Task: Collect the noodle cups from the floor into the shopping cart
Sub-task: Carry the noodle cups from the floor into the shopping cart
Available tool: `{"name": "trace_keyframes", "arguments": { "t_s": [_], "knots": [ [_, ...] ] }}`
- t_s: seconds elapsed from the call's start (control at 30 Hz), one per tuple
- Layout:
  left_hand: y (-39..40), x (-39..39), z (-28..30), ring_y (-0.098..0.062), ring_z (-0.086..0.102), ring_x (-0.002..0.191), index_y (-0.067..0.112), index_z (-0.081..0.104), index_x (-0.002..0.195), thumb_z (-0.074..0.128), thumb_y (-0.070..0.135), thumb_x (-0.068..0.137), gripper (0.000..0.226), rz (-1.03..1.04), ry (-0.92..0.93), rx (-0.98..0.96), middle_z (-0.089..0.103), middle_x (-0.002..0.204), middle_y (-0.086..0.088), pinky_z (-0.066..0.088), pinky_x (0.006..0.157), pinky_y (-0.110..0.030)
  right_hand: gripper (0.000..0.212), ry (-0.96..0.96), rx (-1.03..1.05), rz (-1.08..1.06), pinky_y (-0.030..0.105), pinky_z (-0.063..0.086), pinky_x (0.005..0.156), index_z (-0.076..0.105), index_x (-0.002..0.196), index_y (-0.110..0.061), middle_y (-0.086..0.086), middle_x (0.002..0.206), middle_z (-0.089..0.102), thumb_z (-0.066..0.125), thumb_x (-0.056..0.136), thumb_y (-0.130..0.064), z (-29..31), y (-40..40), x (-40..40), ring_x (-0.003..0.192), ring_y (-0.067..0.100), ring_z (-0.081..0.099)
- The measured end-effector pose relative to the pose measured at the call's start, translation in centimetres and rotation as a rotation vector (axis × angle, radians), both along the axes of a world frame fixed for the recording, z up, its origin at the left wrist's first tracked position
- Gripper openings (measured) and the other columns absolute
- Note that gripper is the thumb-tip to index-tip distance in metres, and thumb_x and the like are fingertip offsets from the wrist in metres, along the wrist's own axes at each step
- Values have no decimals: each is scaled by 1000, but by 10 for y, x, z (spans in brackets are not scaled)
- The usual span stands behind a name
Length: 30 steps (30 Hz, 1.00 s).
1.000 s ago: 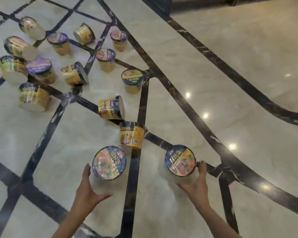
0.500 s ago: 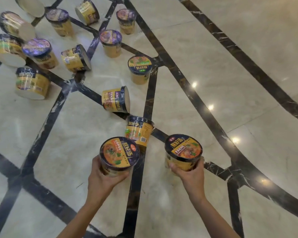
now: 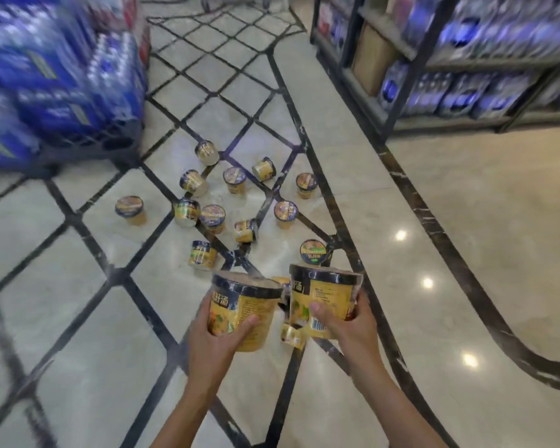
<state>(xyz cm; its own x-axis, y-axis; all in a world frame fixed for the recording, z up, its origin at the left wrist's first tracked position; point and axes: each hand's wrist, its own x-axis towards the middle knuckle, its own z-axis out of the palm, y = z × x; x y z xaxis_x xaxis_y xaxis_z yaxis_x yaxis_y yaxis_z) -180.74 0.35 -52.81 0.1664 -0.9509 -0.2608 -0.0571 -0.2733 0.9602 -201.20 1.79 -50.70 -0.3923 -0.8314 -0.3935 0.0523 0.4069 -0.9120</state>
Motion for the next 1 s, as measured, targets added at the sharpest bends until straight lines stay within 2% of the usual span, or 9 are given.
{"name": "trace_keyframes", "arguments": {
  "t_s": [0.2,0.33,0.4,0.47,0.53,0.63,0.7,0.87,1.0],
  "knots": [
    [30,102,204,-1,67,86,29,48,133,79,31,64,76,313,80,-61,68,108,4,57,70,-20,57,-88,-65,290,23,52,70,51,115,-30,-10,100,67,83,68,-28,198,-19,99,89,7,65],
    [74,183,300,-11,63,101,39,42,136,82,53,53,93,558,45,-144,65,112,6,51,88,-32,85,-173,-90,525,24,53,77,50,127,-22,-6,107,68,88,55,-47,286,-18,191,96,11,65],
    [105,220,338,3,60,93,43,42,129,81,55,61,79,703,14,-204,63,103,17,51,84,-24,85,-200,-117,666,26,53,79,51,124,-21,-6,105,69,89,53,-48,317,-12,243,95,11,66],
    [140,258,364,19,51,77,42,35,131,75,33,78,66,842,-21,-250,53,96,26,42,68,-7,88,-224,-114,801,36,54,86,53,121,-24,-4,104,70,89,46,-53,341,1,298,94,14,67],
    [177,295,383,20,53,80,38,34,138,72,28,80,71,946,-29,-290,55,100,24,41,67,-7,73,-243,-134,923,40,54,88,54,112,-27,-4,100,70,89,52,-48,354,20,351,93,15,68],
    [237,345,399,15,55,91,37,32,140,74,28,76,77,1100,-26,-353,60,110,13,47,79,-14,51,-259,-159,1069,29,54,79,52,108,-27,-5,98,68,83,68,-31,370,58,425,91,12,66],
    [275,376,405,28,50,74,33,32,141,73,21,81,74,1184,-54,-385,57,102,18,43,67,-5,54,-269,-144,1150,26,52,73,50,114,-24,-5,100,67,82,71,-28,379,84,472,91,12,65],
    [356,448,424,11,62,86,50,45,116,79,39,70,58,1282,-117,-356,69,86,25,51,85,-24,63,-264,-158,1341,29,53,78,53,118,-20,-4,99,68,85,66,-36,393,141,584,92,13,65],
    [389,493,434,14,63,74,44,46,109,70,22,81,44,1414,-162,-365,65,96,15,46,56,-3,70,-272,-152,1507,34,53,86,54,121,-19,-2,102,70,85,62,-39,400,171,655,95,17,66]
  ]
}}
